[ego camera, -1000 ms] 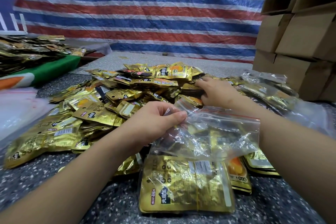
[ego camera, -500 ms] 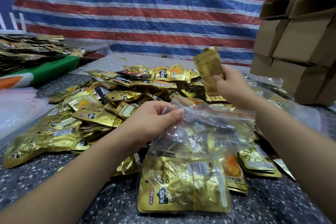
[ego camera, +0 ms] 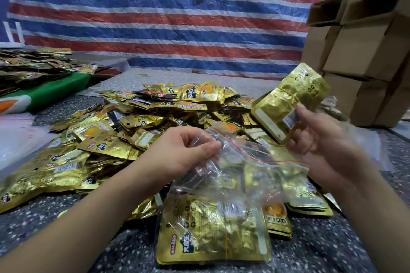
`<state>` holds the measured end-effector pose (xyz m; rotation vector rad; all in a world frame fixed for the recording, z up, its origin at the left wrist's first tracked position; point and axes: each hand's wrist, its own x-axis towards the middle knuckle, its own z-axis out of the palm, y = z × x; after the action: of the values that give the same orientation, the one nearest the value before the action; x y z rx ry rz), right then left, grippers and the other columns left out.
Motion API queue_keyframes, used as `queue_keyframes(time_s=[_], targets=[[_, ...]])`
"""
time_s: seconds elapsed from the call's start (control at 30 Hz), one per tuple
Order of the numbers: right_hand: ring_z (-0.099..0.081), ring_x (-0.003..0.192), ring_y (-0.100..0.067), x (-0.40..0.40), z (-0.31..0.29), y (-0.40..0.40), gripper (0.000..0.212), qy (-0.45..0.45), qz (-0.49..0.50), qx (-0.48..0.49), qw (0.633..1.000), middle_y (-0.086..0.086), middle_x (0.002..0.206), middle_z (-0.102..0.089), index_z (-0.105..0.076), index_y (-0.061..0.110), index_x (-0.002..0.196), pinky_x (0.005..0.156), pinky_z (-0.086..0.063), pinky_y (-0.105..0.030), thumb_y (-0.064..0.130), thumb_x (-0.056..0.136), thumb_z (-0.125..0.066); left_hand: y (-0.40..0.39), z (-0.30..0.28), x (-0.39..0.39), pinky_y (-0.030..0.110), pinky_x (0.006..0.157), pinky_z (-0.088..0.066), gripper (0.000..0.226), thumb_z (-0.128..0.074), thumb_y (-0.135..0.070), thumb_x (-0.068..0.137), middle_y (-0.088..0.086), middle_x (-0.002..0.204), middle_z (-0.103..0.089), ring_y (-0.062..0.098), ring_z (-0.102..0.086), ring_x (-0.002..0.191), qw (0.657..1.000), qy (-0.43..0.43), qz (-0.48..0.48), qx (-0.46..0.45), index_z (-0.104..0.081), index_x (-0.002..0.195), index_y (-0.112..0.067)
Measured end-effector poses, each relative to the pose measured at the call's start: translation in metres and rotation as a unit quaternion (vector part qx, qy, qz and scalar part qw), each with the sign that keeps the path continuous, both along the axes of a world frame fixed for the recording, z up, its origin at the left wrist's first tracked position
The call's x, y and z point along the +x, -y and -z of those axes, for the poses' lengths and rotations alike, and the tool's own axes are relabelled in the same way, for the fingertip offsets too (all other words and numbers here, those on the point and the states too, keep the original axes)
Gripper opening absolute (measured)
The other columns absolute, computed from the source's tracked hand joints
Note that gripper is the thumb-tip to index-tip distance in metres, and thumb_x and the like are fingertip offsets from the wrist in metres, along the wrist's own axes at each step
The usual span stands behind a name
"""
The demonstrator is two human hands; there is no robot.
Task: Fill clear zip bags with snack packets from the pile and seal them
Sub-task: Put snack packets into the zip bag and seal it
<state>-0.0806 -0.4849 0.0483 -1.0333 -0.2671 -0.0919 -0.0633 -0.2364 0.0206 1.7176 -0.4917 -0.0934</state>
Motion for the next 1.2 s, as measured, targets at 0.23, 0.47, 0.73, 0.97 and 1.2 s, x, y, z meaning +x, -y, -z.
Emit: queue_keyframes(time_s=[0.23,0.47,0.73,0.97,1.2], targets=[[-0.074,0.077,-0.012,-0.005,0.007,0.001,0.02,0.041,0.012,-0.027,0.999,-0.001,0.092,-0.076,-0.073,0.018,0.1,0.068,-0.059,-0.029,0.019,0.08,-0.069,0.001,0.001,0.001,0.022,0.05,-0.049,0.031,-0.074,-0.047,0.066,0.011,0.069,-0.066,0.013,-0.06,0.056,0.999,0.029,-0.02,0.007,-0.075,0.078,-0.018],[-0.074,0.087,-0.017,-0.006,0.01,-0.001,0.023,0.069,0.036,-0.072,0.994,-0.004,0.101,-0.075,-0.077,0.025,0.097,0.077,-0.06,-0.039,0.027,0.075,-0.074,0.003,0.002,0.001,0.029,0.047,-0.043,0.032,-0.074,-0.046,0.068,0.022,0.068,-0.062,0.021,-0.054,0.056,0.999,0.017,-0.031,0.003,-0.074,0.077,-0.015],[-0.071,0.103,-0.024,-0.011,0.01,-0.001,0.035,0.13,0.075,-0.25,0.957,-0.006,0.11,-0.075,-0.075,0.025,0.104,0.087,-0.057,-0.032,0.028,0.069,-0.078,0.003,-0.005,-0.003,0.024,0.046,-0.047,0.02,-0.066,-0.044,0.074,0.0,0.061,-0.068,0.013,-0.059,0.051,0.999,0.021,-0.036,-0.023,-0.076,0.069,-0.028],[-0.071,0.103,-0.022,-0.011,0.013,-0.006,0.033,0.109,0.01,-0.283,0.953,-0.007,0.111,-0.075,-0.074,0.023,0.106,0.082,-0.056,-0.023,0.017,0.074,-0.071,0.005,-0.005,-0.006,0.019,0.046,-0.047,0.019,-0.063,-0.04,0.078,-0.003,0.059,-0.068,0.008,-0.062,0.049,0.999,0.024,-0.038,-0.027,-0.075,0.065,-0.031],[-0.073,0.098,-0.024,-0.014,0.017,-0.017,0.042,0.075,-0.029,-0.328,0.941,-0.011,0.106,-0.076,-0.066,0.014,0.115,0.079,-0.056,-0.024,0.027,0.077,-0.078,0.007,-0.004,-0.006,0.022,0.048,-0.053,0.022,-0.063,-0.025,0.091,0.002,0.063,-0.07,0.011,-0.064,0.051,0.999,0.02,-0.042,-0.028,-0.074,0.076,-0.013]])
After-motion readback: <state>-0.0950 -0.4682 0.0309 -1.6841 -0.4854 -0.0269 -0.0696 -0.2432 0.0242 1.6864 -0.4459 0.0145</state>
